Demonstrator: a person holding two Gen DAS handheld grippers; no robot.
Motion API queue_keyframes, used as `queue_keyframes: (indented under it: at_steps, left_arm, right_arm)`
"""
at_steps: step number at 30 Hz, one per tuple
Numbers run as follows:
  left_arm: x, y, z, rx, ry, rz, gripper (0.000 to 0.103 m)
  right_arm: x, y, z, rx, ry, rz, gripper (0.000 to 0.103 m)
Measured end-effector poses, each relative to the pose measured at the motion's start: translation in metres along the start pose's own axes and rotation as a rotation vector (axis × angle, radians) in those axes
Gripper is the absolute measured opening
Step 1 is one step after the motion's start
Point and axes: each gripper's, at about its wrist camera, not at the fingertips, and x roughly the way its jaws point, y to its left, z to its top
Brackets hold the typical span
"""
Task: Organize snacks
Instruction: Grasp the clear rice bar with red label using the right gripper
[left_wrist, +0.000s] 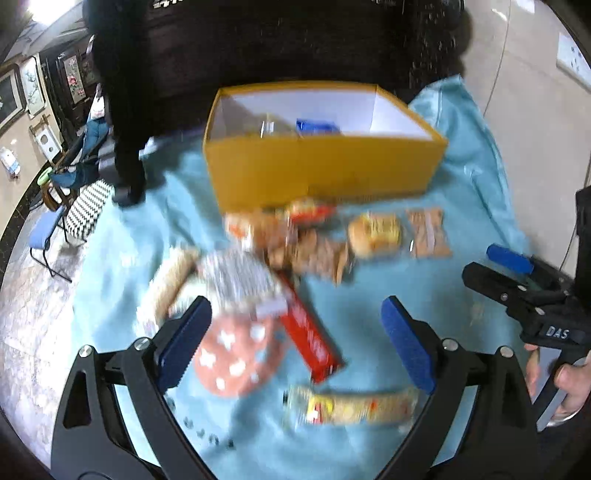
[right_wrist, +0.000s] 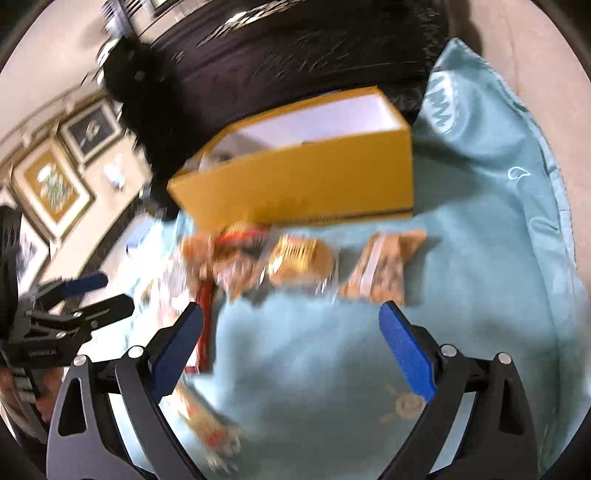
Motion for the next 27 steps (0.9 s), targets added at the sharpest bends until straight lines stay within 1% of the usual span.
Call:
queue_keyframes:
  at_steps: [3, 6, 12, 16, 18, 20, 22, 24, 25, 27]
  left_arm:
    - [0.007, 0.006, -0.022, -0.022, 0.027, 0.0, 0.095]
    - [0.013, 0.018, -0.038, -0.074, 0.046, -0.004, 0.095]
    - [0.016, 0.036, -0.056, -0.105, 0.057, 0.001, 0.095]
    - [0.013, 0.049, -0.06, -0.113, 0.051, 0.024, 0.095]
    - [0.011, 0.056, -0.059, -0.119, 0.047, 0.031, 0.095]
    - [0.01, 0.063, -0.06, -0.127, 0.046, 0.044, 0.095]
    - [0.011, 0.071, -0.06, -0.138, 0.049, 0.055, 0.095]
    - [0.014, 0.08, -0.06, -0.15, 0.055, 0.064, 0.095]
    - [0.015, 0.083, -0.06, -0.155, 0.057, 0.066, 0.095]
    - [0.017, 0.088, -0.06, -0.157, 0.057, 0.075, 0.095]
  right_arm:
    - [-0.001, -0.001, -0.016, 0.006, 0.021, 0.001, 0.096]
    - [0.002, 0.004, -0.033, -0.007, 0.046, 0.017, 0.096]
    - [0.021, 0.05, -0.063, -0.221, 0.131, 0.057, 0.096]
    - [0.029, 0.079, -0.078, -0.351, 0.159, 0.092, 0.096]
    - [0.035, 0.092, -0.083, -0.412, 0.177, 0.092, 0.096]
    - [0.041, 0.105, -0.088, -0.478, 0.184, 0.072, 0.096]
    - [0.047, 0.113, -0.092, -0.516, 0.196, 0.07, 0.088]
    - [0.054, 0.114, -0.094, -0.524, 0.229, 0.08, 0.063]
    - [0.06, 0.114, -0.096, -0.533, 0.245, 0.054, 0.056]
    - [0.06, 0.113, -0.095, -0.541, 0.234, 0.058, 0.049]
